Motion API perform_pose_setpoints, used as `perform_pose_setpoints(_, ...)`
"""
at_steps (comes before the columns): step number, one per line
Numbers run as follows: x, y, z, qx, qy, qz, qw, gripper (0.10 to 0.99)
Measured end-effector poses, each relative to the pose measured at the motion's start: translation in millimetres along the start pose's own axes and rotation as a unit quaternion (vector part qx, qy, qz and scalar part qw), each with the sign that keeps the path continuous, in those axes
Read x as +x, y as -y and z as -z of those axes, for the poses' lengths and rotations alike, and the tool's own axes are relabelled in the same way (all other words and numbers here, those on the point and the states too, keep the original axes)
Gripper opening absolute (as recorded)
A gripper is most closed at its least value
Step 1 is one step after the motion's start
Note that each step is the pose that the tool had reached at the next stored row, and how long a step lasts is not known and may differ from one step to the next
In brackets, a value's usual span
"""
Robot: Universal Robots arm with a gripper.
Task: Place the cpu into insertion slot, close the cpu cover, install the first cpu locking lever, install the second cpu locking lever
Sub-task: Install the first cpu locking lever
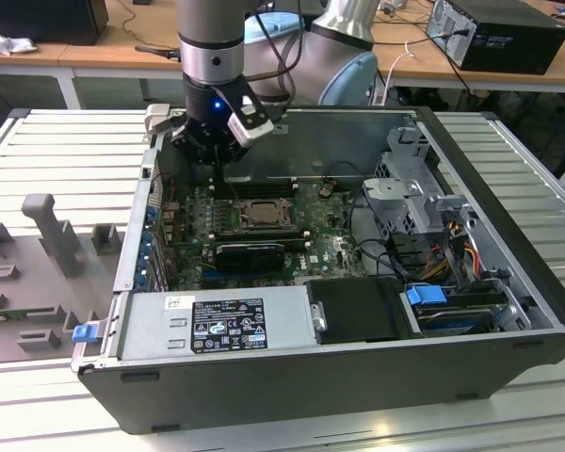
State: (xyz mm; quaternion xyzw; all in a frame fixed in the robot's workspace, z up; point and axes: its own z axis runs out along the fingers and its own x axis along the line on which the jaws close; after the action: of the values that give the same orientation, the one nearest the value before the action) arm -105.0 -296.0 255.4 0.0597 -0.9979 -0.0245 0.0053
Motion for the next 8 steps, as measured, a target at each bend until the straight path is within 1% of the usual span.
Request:
perform_pose_setpoints(2,-4.4,0.5,0.0,0.0,0.0002,-0.004,1.0,0.106)
perform_pose_setpoints(5,-7.2,0.9,0.1,-0.0002,0.0002,-0.004,1.0,0.106)
perform_pose_setpoints(8,-11.6,1.4,0.2,-0.0001,0.0002,-0.004,1.0,0.106)
